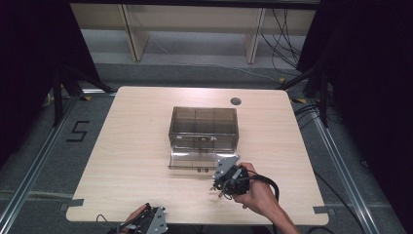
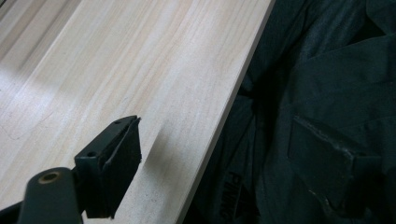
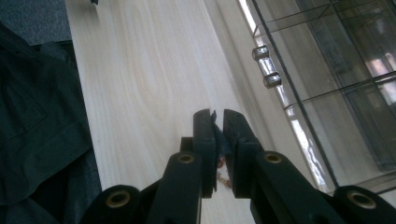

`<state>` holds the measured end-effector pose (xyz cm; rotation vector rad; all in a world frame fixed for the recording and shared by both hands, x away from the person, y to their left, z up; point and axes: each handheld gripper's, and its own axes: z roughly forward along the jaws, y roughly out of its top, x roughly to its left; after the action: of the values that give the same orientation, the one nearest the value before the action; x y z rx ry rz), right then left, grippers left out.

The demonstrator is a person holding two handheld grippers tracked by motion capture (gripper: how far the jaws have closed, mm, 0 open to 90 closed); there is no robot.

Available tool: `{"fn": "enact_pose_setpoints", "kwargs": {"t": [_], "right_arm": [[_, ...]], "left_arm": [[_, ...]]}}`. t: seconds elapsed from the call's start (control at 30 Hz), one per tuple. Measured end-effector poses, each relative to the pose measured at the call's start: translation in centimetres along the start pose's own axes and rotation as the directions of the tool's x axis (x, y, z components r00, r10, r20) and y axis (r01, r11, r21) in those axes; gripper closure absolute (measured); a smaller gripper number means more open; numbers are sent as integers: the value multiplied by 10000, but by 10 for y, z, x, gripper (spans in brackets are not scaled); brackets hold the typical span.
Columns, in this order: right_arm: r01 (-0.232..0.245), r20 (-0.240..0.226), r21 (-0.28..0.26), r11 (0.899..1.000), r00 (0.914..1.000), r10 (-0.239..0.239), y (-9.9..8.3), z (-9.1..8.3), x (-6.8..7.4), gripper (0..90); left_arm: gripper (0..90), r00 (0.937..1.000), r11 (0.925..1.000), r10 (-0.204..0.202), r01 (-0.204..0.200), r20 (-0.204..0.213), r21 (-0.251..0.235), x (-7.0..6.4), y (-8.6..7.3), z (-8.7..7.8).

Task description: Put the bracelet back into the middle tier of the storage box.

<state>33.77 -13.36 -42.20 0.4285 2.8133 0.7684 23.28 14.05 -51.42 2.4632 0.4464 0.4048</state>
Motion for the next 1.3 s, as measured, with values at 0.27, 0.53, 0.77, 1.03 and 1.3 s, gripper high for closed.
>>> {"fn": "enact_pose_setpoints", "kwargs": {"t": [0.27, 0.53, 0.77, 1.03, 1.3], "right_arm": [[-238, -97, 251, 9994, 9997, 241, 4, -12, -10, 845], [60, 57, 503, 9987, 10000, -63, 15, -25, -14, 845], [-79, 133, 718, 9974, 9999, 69, 22, -37, -19, 845], [7, 245, 1049, 9945, 9997, -33, 28, -48, -27, 845], [81, 322, 1133, 9935, 9994, -118, 35, -56, -34, 845]], "left_arm": [[173, 10000, 10000, 5, -5, -42, 25, 1, 0, 0], [173, 10000, 10000, 4, -4, 3, 69, 1, 0, 0], [173, 10000, 10000, -40, 40, -44, -7, 1, 0, 0], [173, 10000, 10000, 4, -4, -57, 4, 1, 0, -1], [173, 10000, 10000, -35, 35, -50, -38, 1, 0, 0]]}}
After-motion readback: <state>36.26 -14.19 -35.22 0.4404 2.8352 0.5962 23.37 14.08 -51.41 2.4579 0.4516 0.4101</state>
